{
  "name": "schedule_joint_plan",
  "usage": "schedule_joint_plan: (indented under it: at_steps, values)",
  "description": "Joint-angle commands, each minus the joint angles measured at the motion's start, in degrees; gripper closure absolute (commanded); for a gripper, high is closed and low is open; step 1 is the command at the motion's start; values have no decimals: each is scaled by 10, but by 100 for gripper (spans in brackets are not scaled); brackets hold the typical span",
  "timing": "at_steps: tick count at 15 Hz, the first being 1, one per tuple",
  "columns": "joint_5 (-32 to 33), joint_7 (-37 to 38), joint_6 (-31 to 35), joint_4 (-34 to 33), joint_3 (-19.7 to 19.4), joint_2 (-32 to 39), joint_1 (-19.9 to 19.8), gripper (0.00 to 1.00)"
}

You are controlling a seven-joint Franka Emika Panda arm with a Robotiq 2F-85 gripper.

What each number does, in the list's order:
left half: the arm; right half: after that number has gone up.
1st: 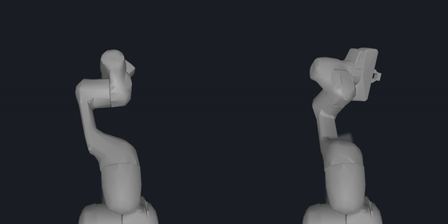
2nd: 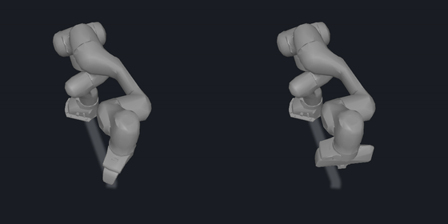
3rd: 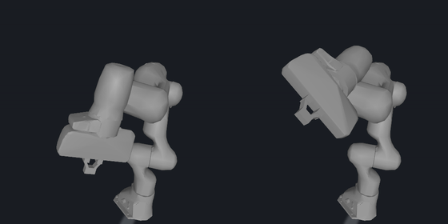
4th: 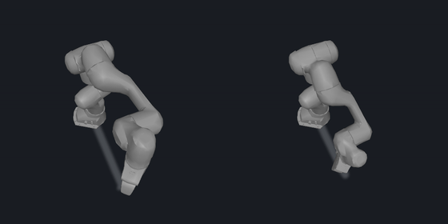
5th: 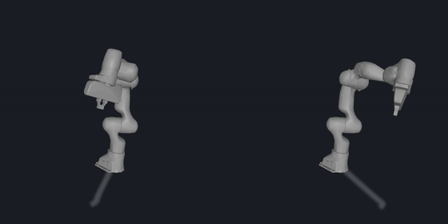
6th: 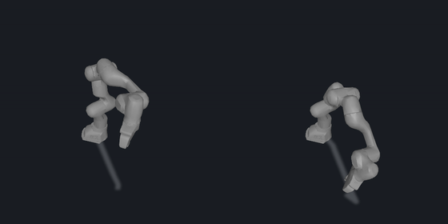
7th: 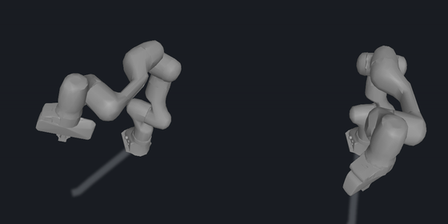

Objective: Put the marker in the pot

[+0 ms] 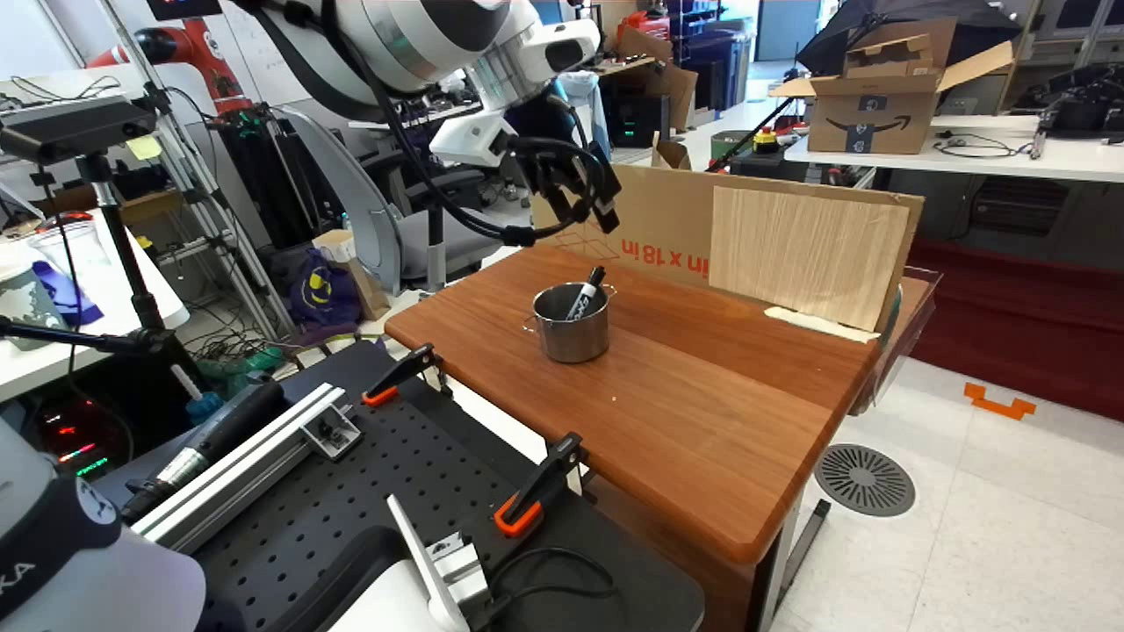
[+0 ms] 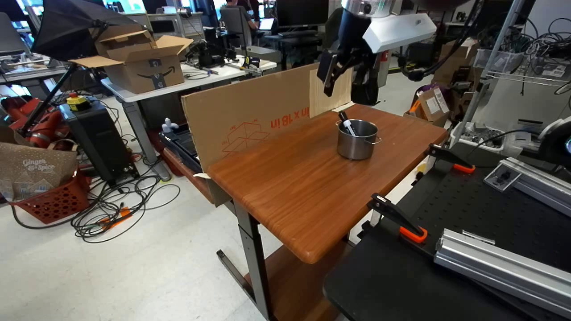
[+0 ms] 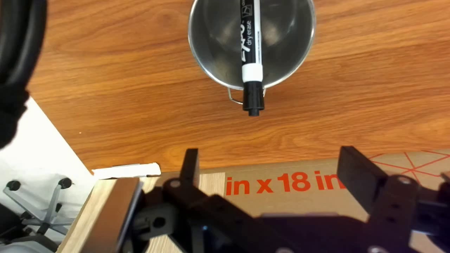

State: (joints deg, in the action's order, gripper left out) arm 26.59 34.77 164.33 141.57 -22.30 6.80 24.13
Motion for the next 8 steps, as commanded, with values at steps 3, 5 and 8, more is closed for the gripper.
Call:
schedule_joint_plan:
  at_steps: [3,5,8]
  values:
    - [-54,-65,-158,-18,114,-59,-98,0]
    - [-33,-43,-119,-12,143,-50,-130,0]
    - [-33,-43,-117,-10,158,-47,-144,0]
